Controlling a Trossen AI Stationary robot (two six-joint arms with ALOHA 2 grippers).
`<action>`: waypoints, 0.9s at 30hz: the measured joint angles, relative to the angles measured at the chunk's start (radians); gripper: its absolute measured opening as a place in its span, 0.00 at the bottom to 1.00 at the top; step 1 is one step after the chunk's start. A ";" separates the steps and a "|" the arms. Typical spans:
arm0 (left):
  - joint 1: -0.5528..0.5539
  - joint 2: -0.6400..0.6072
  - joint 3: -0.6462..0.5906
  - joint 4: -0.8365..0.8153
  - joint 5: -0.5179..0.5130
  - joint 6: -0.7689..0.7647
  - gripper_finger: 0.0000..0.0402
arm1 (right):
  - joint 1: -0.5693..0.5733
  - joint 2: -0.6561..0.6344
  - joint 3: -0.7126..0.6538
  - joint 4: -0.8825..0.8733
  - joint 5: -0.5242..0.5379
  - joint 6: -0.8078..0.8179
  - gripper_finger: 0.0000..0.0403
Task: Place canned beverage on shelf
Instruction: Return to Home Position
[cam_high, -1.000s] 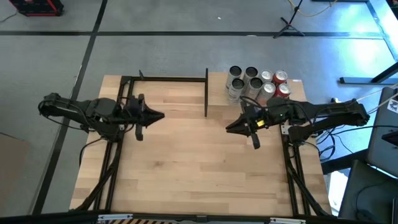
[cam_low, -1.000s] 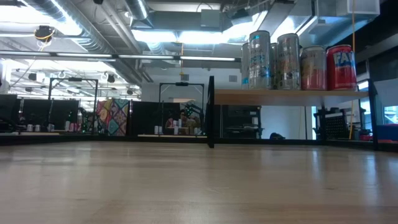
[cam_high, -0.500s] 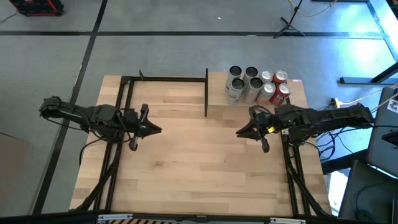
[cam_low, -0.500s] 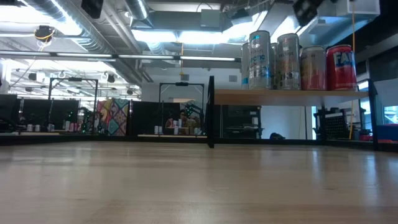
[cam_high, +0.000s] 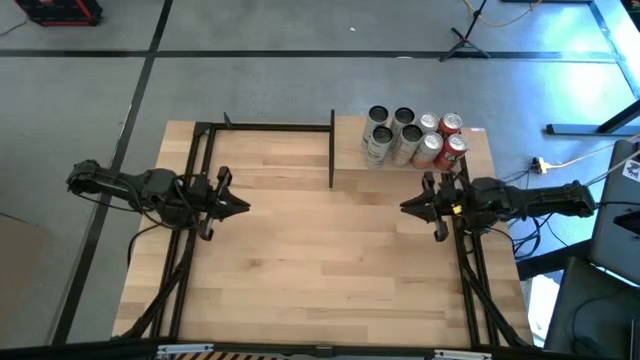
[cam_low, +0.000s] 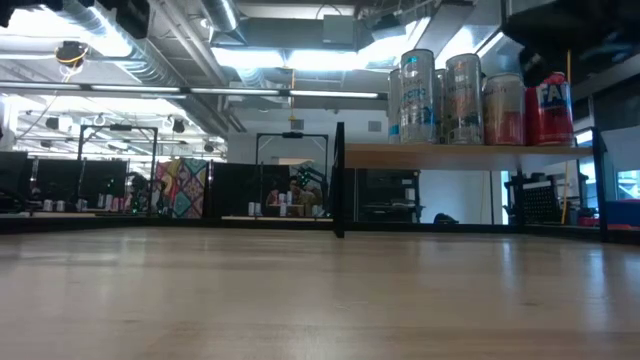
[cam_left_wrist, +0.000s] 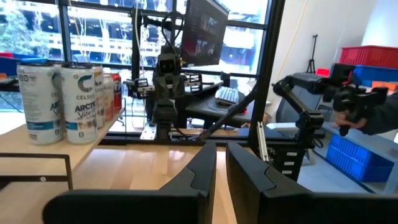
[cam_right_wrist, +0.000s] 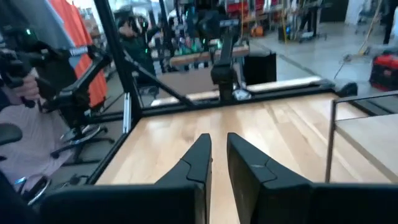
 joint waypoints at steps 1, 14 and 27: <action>0.000 -0.007 -0.005 0.000 0.000 0.004 0.08 | 0.000 -0.030 -0.020 0.005 0.006 0.000 0.10; 0.000 -0.059 -0.057 0.016 0.000 -0.016 0.08 | 0.000 -0.310 -0.244 0.024 0.074 0.032 0.10; 0.014 -0.099 -0.057 -0.001 0.051 0.031 0.08 | 0.000 -0.359 -0.306 0.011 0.113 0.045 0.10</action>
